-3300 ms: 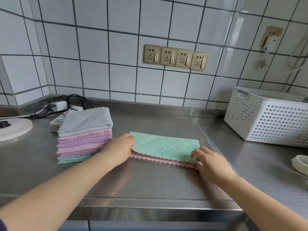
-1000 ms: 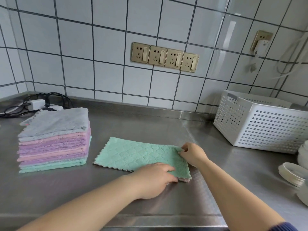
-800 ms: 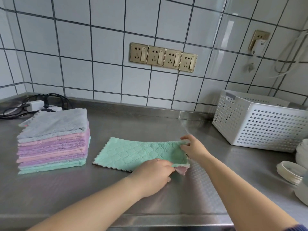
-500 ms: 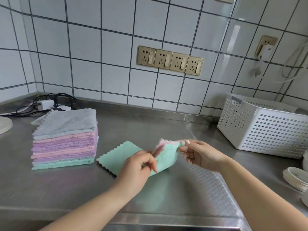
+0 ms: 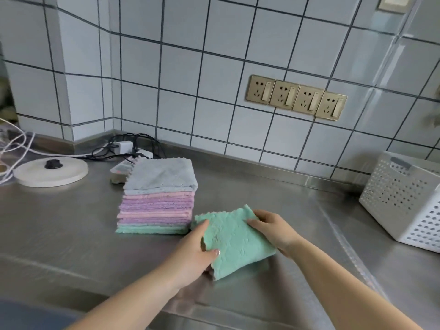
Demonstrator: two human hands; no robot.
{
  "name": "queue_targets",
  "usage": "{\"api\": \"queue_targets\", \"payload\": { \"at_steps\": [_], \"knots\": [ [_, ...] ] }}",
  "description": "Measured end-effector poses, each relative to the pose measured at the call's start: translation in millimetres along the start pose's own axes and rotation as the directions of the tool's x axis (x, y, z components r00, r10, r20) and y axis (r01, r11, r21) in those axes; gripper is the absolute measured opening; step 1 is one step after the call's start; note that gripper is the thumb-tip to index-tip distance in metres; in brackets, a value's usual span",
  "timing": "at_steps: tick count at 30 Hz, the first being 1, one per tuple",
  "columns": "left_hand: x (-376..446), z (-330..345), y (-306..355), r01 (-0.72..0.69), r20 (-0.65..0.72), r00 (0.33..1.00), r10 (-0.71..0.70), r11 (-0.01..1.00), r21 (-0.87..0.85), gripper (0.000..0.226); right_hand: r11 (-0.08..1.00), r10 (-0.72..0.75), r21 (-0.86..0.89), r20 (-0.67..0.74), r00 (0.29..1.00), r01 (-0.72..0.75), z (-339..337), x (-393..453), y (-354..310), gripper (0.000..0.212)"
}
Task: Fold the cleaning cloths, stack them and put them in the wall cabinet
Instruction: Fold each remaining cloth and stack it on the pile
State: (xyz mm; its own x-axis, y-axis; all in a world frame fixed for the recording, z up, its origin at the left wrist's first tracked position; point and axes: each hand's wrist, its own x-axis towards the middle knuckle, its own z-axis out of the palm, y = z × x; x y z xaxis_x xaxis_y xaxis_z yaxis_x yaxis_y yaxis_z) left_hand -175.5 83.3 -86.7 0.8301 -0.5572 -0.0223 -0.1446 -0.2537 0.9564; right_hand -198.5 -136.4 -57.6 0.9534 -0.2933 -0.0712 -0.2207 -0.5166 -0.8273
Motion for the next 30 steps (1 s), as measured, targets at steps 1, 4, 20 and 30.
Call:
{"api": "queue_targets", "payload": {
  "at_steps": [1, 4, 20, 30],
  "knots": [
    [1.0, -0.7, -2.5, 0.015, 0.005, 1.0, -0.015, 1.0, 0.0, 0.074, 0.997, -0.007, -0.078, -0.033, 0.999, 0.004, 3.2, 3.0, 2.0, 0.035],
    [5.7, -1.9, -9.6, 0.022, 0.019, 1.0, -0.022, 1.0, -0.01, 0.079, 0.965, -0.056, -0.259, -0.041, 0.998, 0.043, 9.7, 10.6, 3.9, 0.059],
    [3.5, 2.6, 32.5, -0.374, 0.12, 0.883, 0.454, 0.524, 0.765, 0.05, 0.954, -0.144, -0.291, -0.244, 0.959, 0.069, 11.8, 17.1, -1.9, 0.038],
    [31.1, 22.8, 1.6, -0.287, 0.281, 0.957, 0.074, 0.388, 0.876, 0.059, 0.639, -0.31, -0.735, 0.022, 0.95, 0.225, 38.2, -7.5, 0.6, 0.042]
  ]
}}
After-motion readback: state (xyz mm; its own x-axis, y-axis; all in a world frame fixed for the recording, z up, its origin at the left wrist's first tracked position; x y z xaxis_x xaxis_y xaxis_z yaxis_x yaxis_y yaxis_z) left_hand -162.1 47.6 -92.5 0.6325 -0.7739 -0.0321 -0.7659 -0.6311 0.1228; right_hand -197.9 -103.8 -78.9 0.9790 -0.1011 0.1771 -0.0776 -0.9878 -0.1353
